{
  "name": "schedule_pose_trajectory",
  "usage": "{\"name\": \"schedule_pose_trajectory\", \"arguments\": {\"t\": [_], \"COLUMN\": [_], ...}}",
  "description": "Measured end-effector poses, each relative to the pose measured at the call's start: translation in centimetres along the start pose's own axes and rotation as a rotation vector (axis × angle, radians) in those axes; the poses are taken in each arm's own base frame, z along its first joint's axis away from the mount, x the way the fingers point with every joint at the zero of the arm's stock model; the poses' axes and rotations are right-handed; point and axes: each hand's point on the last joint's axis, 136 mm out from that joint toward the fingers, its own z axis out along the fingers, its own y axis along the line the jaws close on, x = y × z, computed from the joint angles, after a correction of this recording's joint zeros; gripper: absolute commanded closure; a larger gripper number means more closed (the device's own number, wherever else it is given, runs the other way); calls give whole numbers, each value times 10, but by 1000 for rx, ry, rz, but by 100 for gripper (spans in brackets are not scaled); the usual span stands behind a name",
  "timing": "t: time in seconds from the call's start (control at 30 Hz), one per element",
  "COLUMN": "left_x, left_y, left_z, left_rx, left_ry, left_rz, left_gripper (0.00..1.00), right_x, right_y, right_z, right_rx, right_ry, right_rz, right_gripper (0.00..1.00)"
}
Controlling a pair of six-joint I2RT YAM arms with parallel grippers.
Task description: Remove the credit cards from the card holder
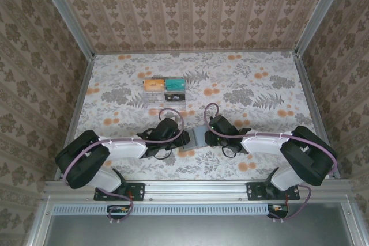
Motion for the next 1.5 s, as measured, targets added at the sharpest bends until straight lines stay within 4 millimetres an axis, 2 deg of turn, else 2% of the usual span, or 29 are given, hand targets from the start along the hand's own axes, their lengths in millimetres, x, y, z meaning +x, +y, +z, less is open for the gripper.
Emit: {"name": "schedule_pose_trajectory", "arguments": {"t": [0.23, 0.47, 0.8, 1.0, 1.27, 1.5], "left_x": [0, 0, -14, -14, -5, -2], "left_y": [-10, -11, -18, -6, 8, 11], "left_z": [3, 1, -30, -33, -23, -19], "left_rx": [47, 49, 47, 14, -32, -40], "left_ry": [7, 10, -57, -60, -23, -8], "left_rz": [4, 5, 39, 27, 20, 18], "left_gripper": [59, 59, 58, 58, 59, 59], "right_x": [0, 0, -1, -1, -1, -1], "right_y": [0, 1, 4, 4, 4, 4], "right_z": [0, 1, 2, 3, 3, 3], "right_rx": [-1, -4, -16, -15, -14, -14], "right_ry": [0, -3, -8, -8, -7, -7], "right_rz": [3, 3, 0, 0, 0, 0], "right_gripper": [72, 72, 71, 71, 71, 71]}}
